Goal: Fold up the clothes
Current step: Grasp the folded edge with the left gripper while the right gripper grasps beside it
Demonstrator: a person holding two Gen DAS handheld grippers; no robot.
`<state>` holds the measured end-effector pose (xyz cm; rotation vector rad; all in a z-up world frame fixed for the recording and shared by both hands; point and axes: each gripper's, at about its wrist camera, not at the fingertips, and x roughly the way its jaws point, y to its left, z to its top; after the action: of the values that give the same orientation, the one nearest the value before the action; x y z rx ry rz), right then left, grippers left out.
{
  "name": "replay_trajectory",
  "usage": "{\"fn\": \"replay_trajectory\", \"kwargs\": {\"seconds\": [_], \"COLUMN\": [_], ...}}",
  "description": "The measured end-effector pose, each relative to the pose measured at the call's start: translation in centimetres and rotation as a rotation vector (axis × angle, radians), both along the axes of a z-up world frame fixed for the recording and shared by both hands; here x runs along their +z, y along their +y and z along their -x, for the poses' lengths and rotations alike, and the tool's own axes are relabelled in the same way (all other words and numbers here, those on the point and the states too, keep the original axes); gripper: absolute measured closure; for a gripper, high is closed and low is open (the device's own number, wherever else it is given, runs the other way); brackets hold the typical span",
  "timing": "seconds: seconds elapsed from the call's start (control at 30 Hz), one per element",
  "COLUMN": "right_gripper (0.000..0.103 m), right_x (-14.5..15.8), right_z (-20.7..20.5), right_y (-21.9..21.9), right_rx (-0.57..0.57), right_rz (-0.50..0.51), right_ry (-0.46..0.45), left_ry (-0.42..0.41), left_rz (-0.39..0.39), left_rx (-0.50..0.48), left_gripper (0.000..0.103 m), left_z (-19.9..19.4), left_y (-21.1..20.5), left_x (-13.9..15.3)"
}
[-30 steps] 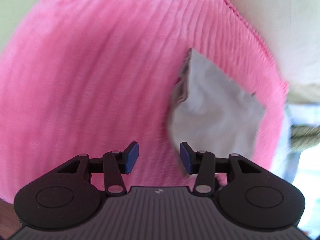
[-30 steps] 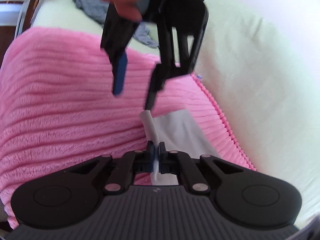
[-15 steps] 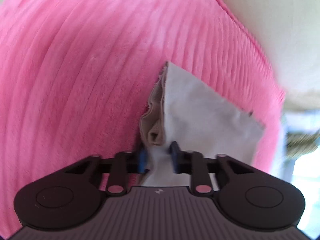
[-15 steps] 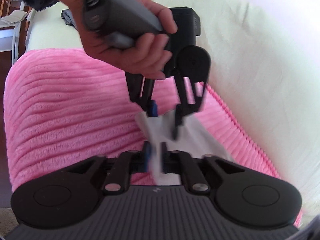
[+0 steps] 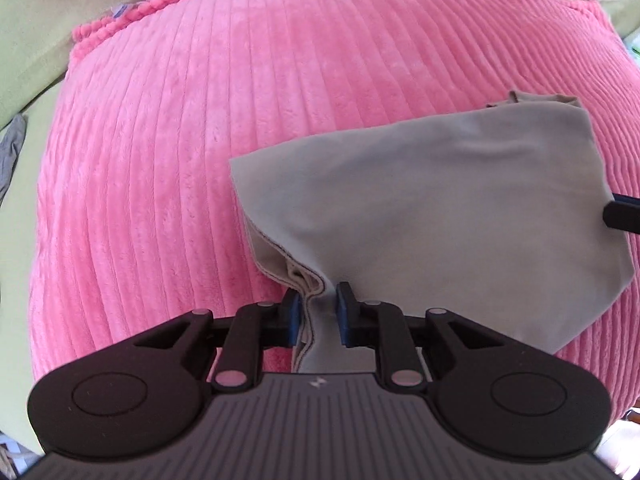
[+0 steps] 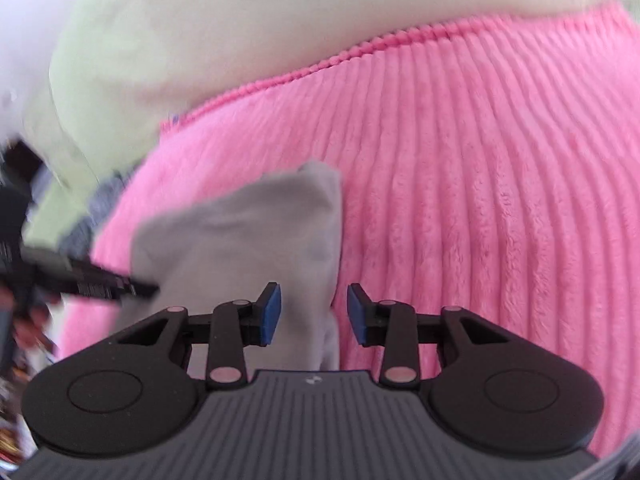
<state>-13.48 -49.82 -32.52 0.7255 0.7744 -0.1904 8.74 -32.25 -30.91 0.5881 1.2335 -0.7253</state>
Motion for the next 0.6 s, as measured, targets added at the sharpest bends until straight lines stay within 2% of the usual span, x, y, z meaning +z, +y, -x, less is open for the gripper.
{"fn": "replay_trajectory", "kwargs": {"seconds": [0.03, 0.2, 0.27, 0.4, 0.43, 0.6], "right_gripper": [0.07, 0.07, 0.071, 0.075, 0.08, 0.083], "right_x": [-0.7, -2.5, -3.7, -3.5, -3.5, -3.6], "right_z": [-0.5, -1.9, -2.9, -4.4, -4.2, -4.1], "right_y": [-1.0, -3.2, -2.0, -1.8, -1.8, -1.5], "right_rx": [0.007, 0.015, 0.023, 0.039, 0.035, 0.009], "right_rz": [-0.063, -0.217, -0.262, -0.264, -0.276, -0.285], "right_ry": [0.006, -0.01, -0.015, -0.003, 0.0, 0.013], "left_ry": [0.001, -0.007, -0.005, 0.0, -0.004, -0.016], "left_rz": [-0.003, -0.027, -0.047, -0.131, -0.151, -0.178], "left_rx": [-0.002, -0.014, -0.004, 0.051, 0.058, 0.084], "left_gripper": [0.074, 0.074, 0.075, 0.076, 0.077, 0.078], "left_z": [0.0, 0.0, 0.0, -0.2, -0.2, 0.0], "left_y": [0.0, -0.5, -1.0, -3.1, -3.5, -4.2], "left_x": [-0.1, -0.2, -0.3, -0.4, -0.4, -0.6]}}
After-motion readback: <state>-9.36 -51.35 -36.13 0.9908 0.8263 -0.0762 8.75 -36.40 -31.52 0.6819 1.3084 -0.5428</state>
